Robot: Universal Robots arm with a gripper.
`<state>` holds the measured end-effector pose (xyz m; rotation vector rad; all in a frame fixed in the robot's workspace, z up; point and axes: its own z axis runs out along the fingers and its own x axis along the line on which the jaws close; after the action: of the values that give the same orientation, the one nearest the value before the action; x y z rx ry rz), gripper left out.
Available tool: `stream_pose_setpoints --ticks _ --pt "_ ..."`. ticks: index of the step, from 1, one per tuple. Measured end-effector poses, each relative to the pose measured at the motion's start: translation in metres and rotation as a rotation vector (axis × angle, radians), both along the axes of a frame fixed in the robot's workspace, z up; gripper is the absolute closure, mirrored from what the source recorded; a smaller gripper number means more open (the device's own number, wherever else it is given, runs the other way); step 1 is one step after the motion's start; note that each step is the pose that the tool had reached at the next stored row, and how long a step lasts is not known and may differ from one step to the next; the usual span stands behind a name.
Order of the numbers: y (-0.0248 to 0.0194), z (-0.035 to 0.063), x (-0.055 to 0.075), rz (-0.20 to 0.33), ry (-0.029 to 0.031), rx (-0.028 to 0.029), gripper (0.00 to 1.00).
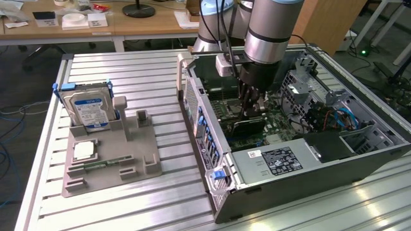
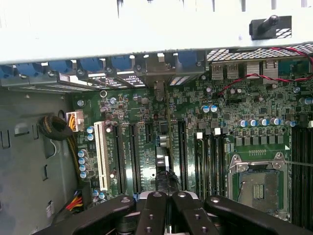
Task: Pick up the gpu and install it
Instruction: 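Press down on the gpu until it lock into place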
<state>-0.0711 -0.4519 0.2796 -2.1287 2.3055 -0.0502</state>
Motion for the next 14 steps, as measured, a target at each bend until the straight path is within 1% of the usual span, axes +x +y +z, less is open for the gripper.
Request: stream_pose_setpoints --ticks 3,6,8,14 --pt "0.0 0.0 0.001 0.001 0.0 -0.0002 0.89" --pt "0.0 -0.0004 0.008 0.009 0.0 0.0 0.89" --pt "0.0 -0.0011 0.01 0.023 -0.0001 0.0001 0.89" --pt "0.0013 -0.0023 0.011 0.053 0.0 -0.0002 0.89"
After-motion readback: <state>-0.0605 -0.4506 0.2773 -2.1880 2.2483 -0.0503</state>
